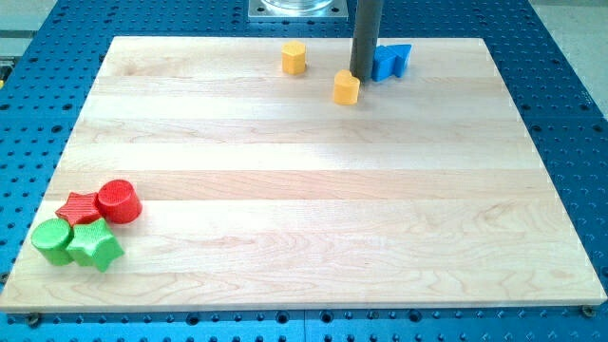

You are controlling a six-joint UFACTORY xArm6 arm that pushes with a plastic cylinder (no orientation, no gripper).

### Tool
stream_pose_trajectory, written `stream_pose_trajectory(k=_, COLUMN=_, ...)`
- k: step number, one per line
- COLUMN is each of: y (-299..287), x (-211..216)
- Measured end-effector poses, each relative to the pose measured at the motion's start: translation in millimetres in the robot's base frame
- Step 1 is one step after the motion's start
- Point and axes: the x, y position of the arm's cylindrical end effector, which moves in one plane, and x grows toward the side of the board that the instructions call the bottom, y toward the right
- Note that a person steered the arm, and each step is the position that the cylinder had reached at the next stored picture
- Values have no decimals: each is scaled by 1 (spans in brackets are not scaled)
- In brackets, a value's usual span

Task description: Slide the heart to the bottom left side of the cube

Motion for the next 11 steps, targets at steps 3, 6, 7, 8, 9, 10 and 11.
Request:
stream_pose_trajectory(k=3, y=-12, x=84)
stream_pose_trajectory(k=6, y=26, x=55)
stream_pose_trajectory(k=7, y=-60, x=113)
stream_pose_trajectory(k=8, y=-66, x=56)
stream_pose_trajectory(k=9, y=28, x=42)
stream_pose_trajectory(k=10, y=3, x=42)
stream_pose_trajectory(k=11, y=-97, x=42)
